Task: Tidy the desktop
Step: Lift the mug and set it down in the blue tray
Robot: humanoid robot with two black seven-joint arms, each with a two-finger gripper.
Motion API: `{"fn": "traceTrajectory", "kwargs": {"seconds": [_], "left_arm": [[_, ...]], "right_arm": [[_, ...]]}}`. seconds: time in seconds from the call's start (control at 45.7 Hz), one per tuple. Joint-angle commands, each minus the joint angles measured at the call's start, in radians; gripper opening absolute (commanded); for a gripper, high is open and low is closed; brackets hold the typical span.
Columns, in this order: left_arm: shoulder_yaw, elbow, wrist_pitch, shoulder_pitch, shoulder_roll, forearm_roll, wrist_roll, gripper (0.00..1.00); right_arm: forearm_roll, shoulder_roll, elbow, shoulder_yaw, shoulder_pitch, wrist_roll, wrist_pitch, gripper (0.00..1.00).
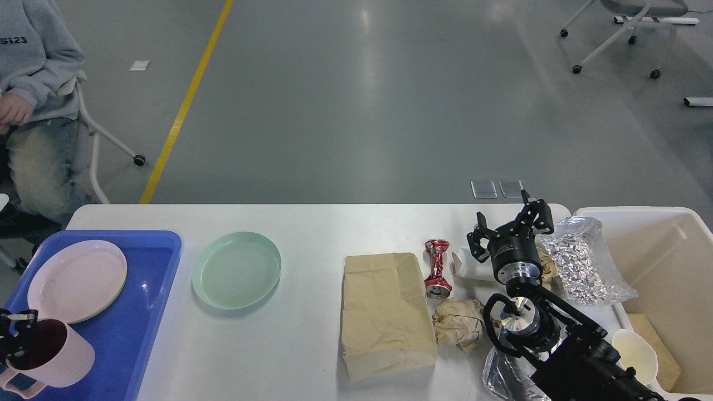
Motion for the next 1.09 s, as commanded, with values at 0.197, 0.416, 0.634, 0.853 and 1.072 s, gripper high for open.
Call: {"fn": "traceTrajectory", "kwargs": {"seconds": [0.197,0.416,0.634,0.853,1.072], "left_arm": [[-0.054,0.018,0.000,0.062,-0.045,-0.013,0.001,0.02],[-0.058,0.063,0.000,0.104,-0.078,-0.013,0.001,0.02],[-0.058,0.067,0.028,0.115,-0.078,-0.013,0.001,0.04],[-0.065,0.067,0.038,0.126,-0.078,-0.017,0.000,0.07],[-0.072,0.057,0.220,0.146,-0.078,-0.029,-0.011,0.82]], "right_arm": [[0.000,0.000,0.000,0.000,0.000,0.000,0.000,1.00],[0.000,0.002,0.000,0.000,-0.001,0.000,0.000,1.00],[0.000,0.000,0.000,0.000,0.000,0.000,0.000,1.00],[0.000,0.000,0.000,0.000,0.000,0.000,0.000,1.00],[0.000,0.000,0.000,0.000,-0.001,0.000,0.000,1.00]]}}
